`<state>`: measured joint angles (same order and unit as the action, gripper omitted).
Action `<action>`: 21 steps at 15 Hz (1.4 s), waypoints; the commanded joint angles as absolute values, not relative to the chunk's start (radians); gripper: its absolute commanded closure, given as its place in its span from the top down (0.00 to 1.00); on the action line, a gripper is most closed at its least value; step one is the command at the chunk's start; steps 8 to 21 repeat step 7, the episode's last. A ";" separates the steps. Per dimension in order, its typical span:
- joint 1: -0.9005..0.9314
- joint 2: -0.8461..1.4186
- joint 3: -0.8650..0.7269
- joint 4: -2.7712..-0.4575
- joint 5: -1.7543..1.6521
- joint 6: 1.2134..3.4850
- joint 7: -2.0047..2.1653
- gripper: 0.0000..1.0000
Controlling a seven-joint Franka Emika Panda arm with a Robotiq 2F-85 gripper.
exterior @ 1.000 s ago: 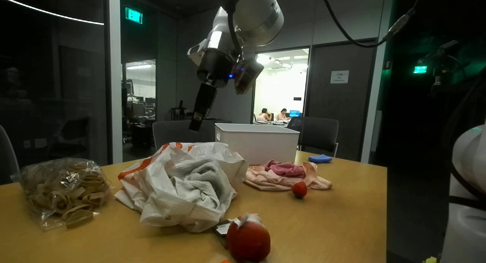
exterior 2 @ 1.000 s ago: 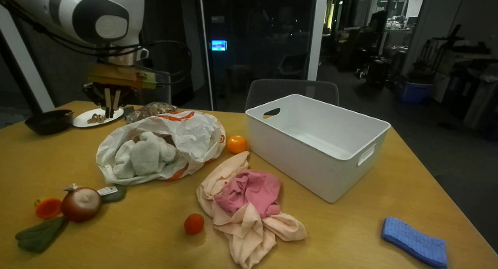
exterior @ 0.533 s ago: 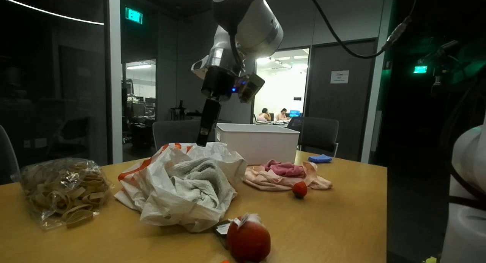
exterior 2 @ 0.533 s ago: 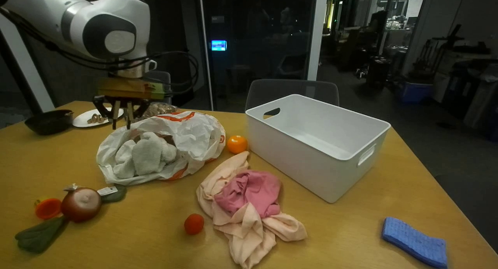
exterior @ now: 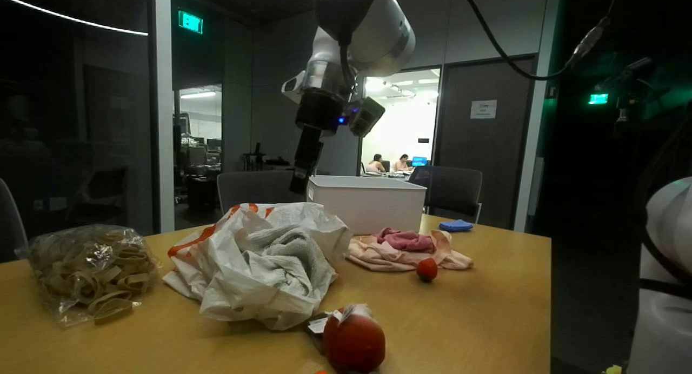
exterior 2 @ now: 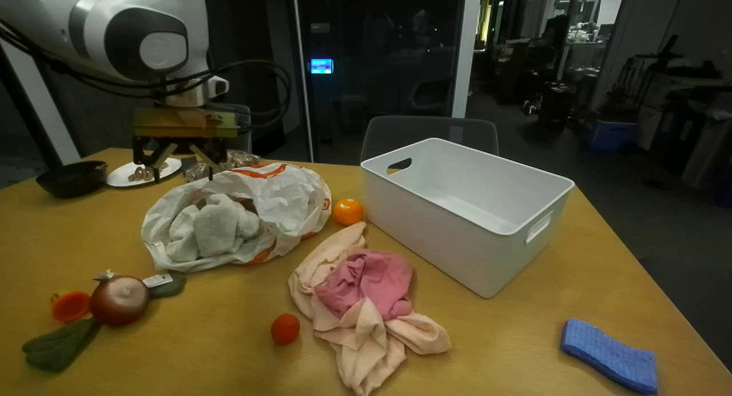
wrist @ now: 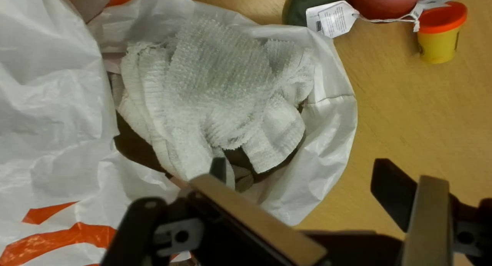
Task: Put the brown plush toy and towel in the plastic
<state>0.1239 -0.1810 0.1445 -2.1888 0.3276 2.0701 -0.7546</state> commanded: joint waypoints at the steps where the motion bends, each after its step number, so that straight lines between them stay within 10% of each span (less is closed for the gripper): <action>1: 0.147 -0.176 0.122 -2.187 0.323 2.068 -0.750 0.99; 21: 0.148 -0.171 0.121 -2.187 0.323 2.068 -0.751 0.99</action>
